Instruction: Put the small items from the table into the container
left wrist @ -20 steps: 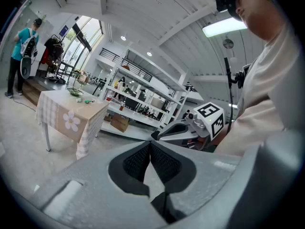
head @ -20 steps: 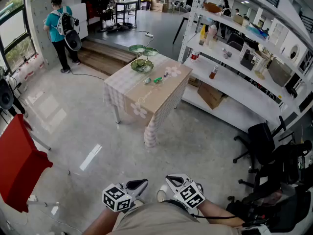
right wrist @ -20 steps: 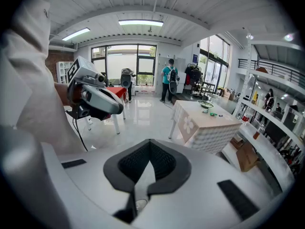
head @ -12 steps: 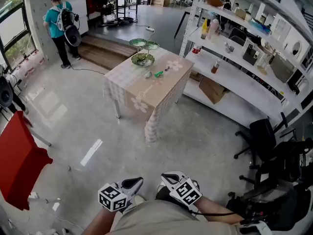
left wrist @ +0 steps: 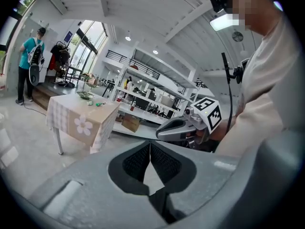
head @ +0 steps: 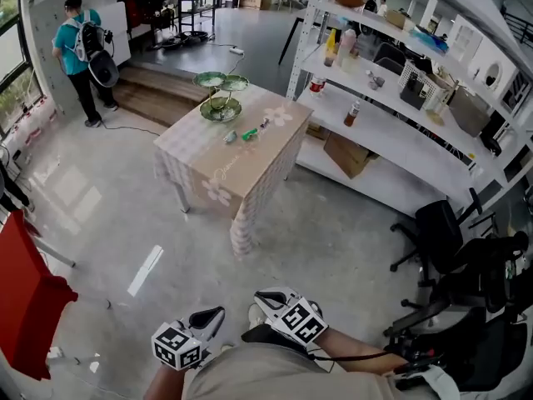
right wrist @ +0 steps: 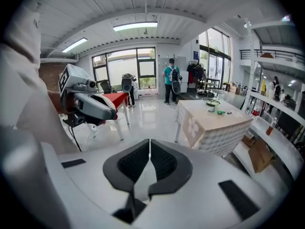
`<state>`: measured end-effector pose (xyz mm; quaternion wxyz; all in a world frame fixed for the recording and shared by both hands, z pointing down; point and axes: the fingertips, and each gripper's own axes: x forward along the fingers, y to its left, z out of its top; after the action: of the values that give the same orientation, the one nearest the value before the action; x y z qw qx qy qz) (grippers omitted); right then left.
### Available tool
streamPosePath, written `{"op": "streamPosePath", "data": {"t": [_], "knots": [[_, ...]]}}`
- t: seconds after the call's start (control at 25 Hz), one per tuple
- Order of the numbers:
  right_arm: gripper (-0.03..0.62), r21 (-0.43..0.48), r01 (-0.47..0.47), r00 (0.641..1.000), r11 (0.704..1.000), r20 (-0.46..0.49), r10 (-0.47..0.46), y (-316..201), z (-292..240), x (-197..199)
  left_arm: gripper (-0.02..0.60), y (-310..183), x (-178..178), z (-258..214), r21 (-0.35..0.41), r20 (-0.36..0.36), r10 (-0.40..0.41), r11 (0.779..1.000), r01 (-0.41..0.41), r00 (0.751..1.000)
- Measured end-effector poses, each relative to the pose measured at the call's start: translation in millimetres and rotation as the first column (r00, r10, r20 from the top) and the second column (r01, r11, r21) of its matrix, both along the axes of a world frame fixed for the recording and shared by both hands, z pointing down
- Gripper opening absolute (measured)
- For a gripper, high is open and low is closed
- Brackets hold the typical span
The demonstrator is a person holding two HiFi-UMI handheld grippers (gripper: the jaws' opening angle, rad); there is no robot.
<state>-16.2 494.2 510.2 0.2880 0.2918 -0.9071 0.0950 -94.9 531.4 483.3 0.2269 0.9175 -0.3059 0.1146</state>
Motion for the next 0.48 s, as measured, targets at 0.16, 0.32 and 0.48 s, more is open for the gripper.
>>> {"op": "streamPosePath", "data": {"t": [0.16, 0.32, 0.48], "knots": [[0.054, 0.009, 0.007, 0.999, 1.000, 0.038, -0.007, -53.2, -7.8, 10.1, 0.009, -44.3, 8.2, -4.8, 0.017, 0.027, -0.004, 1.000, 0.003, 1.000], [0.095, 0.049, 0.004, 0.999, 0.999, 0.053, -0.007, -101.2, -19.7, 26.5, 0.010, -93.1, 17.0, -8.8, 0.030, 0.046, -0.011, 1.000, 0.010, 0.999], [0.095, 0.064, -0.057, 0.995, 0.996, 0.088, 0.052, -140.7, -25.9, 68.1, 0.011, -141.0, 52.7, -9.3, 0.056, 0.065, 0.019, 0.998, -0.022, 0.998]]}}
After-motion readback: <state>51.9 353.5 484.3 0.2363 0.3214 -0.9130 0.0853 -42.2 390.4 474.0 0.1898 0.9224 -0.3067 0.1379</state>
